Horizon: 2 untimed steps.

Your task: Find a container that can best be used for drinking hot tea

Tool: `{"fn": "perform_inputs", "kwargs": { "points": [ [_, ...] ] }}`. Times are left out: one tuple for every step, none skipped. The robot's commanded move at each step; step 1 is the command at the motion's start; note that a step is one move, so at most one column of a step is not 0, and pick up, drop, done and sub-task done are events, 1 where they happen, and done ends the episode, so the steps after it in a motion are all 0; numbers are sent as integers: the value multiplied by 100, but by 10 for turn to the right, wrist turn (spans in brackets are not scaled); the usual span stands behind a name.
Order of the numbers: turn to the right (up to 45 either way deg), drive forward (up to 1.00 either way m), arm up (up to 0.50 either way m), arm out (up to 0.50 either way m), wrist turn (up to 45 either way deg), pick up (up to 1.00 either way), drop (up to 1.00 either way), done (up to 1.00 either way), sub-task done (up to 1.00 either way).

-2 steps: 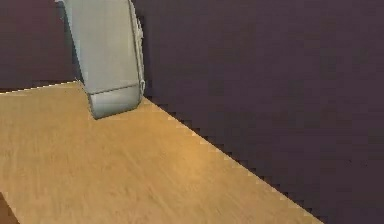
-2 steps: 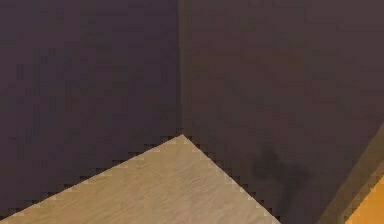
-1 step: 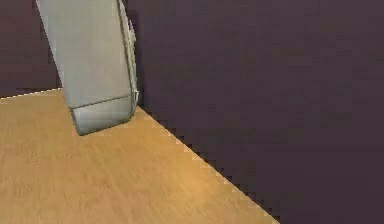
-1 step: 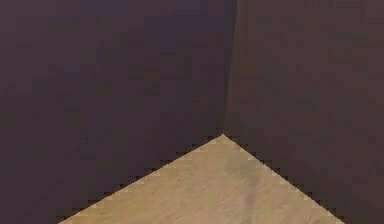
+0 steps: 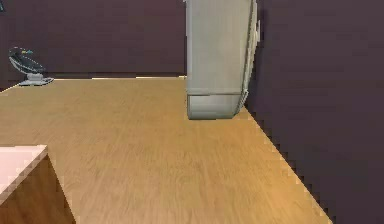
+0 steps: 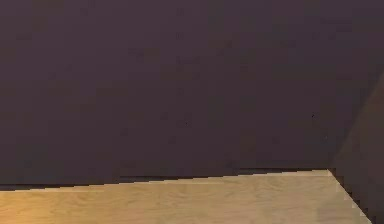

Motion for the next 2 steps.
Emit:
{"fn": "perform_inputs", "kwargs": {
  "points": [
    [0,100,0,0,0,0,0,0,0],
    [-450,0,0,0,0,0,0,0,0]
  ]
}}
